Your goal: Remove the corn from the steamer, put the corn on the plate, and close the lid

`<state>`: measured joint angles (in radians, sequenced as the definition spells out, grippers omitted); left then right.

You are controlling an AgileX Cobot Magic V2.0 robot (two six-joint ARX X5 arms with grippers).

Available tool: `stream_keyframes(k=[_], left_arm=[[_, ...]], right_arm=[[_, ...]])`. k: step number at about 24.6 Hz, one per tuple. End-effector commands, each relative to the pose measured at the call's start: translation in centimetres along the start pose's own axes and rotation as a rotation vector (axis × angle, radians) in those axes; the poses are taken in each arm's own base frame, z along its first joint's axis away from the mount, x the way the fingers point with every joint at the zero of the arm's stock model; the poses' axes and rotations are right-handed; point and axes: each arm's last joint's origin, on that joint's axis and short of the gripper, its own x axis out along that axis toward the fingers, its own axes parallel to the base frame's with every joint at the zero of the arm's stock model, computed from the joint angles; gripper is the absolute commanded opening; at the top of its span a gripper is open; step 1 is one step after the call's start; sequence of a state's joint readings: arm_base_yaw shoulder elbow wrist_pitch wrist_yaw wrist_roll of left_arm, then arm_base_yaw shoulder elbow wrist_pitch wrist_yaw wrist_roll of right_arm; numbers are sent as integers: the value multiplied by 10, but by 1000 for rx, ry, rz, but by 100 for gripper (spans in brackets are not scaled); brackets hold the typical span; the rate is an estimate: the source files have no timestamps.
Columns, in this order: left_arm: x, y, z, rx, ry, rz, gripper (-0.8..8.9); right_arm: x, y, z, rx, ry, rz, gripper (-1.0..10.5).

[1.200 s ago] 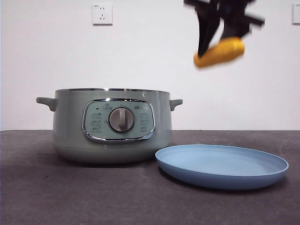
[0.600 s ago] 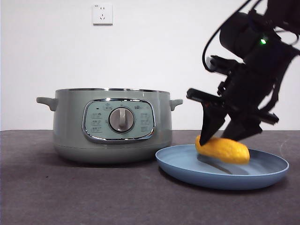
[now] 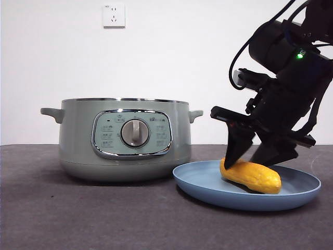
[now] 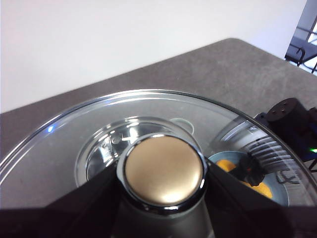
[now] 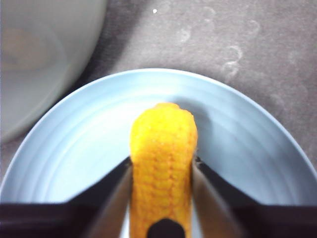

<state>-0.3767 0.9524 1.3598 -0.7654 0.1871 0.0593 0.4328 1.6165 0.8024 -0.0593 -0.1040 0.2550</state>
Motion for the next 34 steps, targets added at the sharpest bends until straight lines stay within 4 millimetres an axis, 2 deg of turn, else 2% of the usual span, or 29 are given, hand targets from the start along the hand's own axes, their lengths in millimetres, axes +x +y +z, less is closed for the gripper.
stream_keyframes(k=[1,4,8,12,15,21,28,34], left_arm=[[11,2,11,26,-68,-5,-8],[43,7,15,33,-59,-40,-8],[94,16,14,29,-38,-61,-8],[149,26,8,27,-38,-56,-8],[184,32,-5,20,-1,-58,-8],[218,33,-19,14,30,-68,-8],[240,36,-34,4,73,-55,-8],[246,38,-39,0,97,-43,-8]], right_arm=[[-11,3,2,2,-34,12,607],[-41,8,12,-8,-114,33,607],[-105,17,19,-24,-269,71,603],[-172,22,13,-44,-461,116,599],[-213,22,3,-53,-598,109,599],[-242,21,-12,-72,-688,83,599],[-247,20,-17,-77,-680,81,599],[-246,20,-17,-79,-678,79,599]])
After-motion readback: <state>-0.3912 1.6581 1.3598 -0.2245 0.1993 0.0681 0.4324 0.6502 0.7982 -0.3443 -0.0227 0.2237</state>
